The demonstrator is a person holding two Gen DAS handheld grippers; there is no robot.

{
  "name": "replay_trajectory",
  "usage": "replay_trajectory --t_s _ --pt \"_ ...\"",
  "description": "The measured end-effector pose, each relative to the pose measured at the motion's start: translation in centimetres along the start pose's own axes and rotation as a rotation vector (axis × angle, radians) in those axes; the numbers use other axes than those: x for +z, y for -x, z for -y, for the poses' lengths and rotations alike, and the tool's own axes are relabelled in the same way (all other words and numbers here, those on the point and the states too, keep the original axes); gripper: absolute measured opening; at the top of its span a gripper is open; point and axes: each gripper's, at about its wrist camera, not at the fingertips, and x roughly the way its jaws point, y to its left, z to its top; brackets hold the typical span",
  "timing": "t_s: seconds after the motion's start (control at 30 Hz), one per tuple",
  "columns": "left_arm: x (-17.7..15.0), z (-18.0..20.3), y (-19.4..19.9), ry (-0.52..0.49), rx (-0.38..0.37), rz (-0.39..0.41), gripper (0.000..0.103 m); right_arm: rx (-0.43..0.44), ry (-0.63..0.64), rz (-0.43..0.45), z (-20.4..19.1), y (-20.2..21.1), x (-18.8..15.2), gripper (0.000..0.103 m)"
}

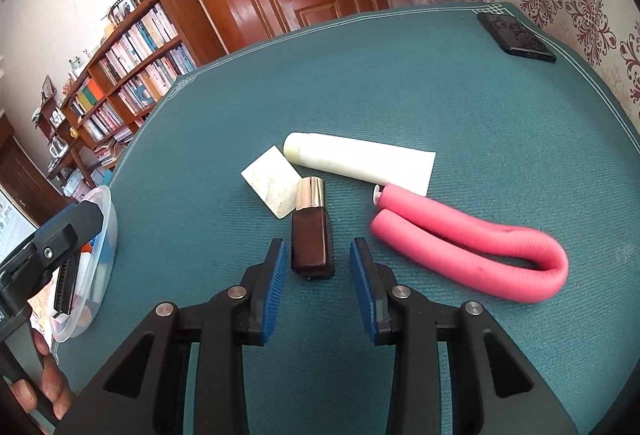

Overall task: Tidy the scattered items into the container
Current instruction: 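Move both tools back toward the wooden block and brown bottle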

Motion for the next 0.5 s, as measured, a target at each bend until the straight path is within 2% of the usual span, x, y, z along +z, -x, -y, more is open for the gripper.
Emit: replay_trajectory --t_s 0.37,0.5 --pt "0.2 1.1 -2.1 -0.012 -0.005 -0.037 0.087 -0.051 0.08 0.01 -0.7 -1.8 1.0 0.036" --pt "0.2 1.6 -2.9 -0.019 -0.007 -0.053 0.087 -0.068 0.095 0.018 -0.6 -1.7 0.9 0.027"
